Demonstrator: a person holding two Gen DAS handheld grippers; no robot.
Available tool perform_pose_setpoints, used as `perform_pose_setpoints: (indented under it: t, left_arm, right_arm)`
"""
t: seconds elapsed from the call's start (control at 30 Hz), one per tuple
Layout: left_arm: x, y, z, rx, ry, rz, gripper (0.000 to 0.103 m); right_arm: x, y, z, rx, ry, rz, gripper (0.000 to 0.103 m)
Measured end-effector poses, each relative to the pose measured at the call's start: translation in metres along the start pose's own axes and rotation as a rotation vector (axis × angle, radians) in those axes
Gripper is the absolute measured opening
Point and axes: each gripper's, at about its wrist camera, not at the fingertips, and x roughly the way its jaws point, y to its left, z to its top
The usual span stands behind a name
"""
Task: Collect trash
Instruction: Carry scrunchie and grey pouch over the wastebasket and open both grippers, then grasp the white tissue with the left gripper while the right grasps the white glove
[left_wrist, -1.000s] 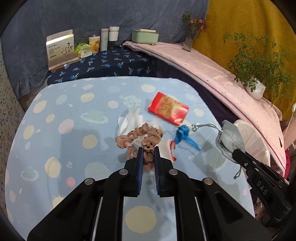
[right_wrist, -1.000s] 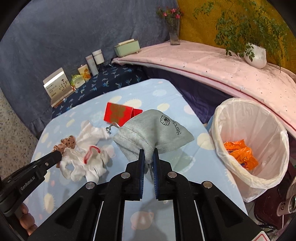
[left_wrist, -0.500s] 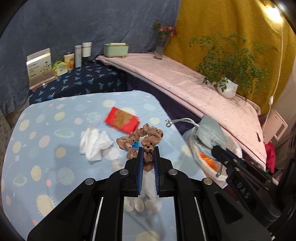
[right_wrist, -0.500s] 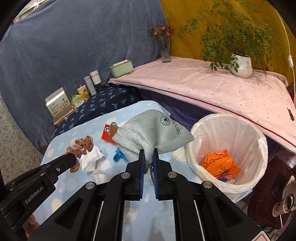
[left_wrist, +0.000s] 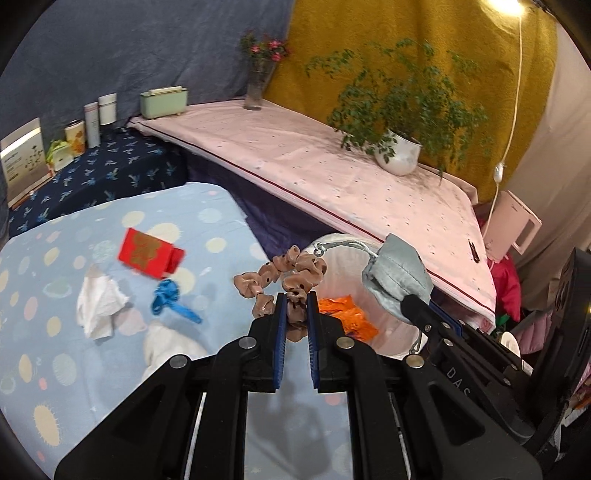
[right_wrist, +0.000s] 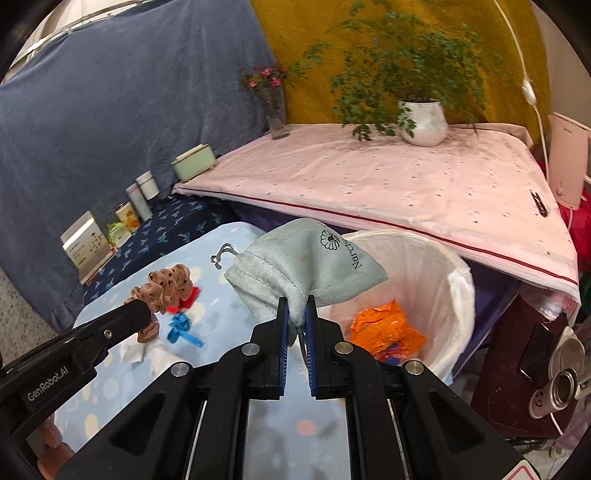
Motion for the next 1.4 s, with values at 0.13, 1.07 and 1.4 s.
perform_pose_setpoints:
  t: [0.13,1.07,1.4]
  left_arm:
    - [0.017,-0.022,0.003,0.024,0.027,-0.044,0.010]
    - [0.118,-0.055,0.002,0.121,0.105,0.075,0.054]
    - [0.104,-0.010,-0.003,0.080,0.088,0.200,0.069]
  right_arm:
    - [0.001,-0.028,0.001,0.043,-0.003,-0.031,0.008]
    - [0.058,-0.100,0.013,0.082,0.046,-0.126,0.012]
    - [0.068,-0.068,0.016,0.042,0.044,-0.104,0.028]
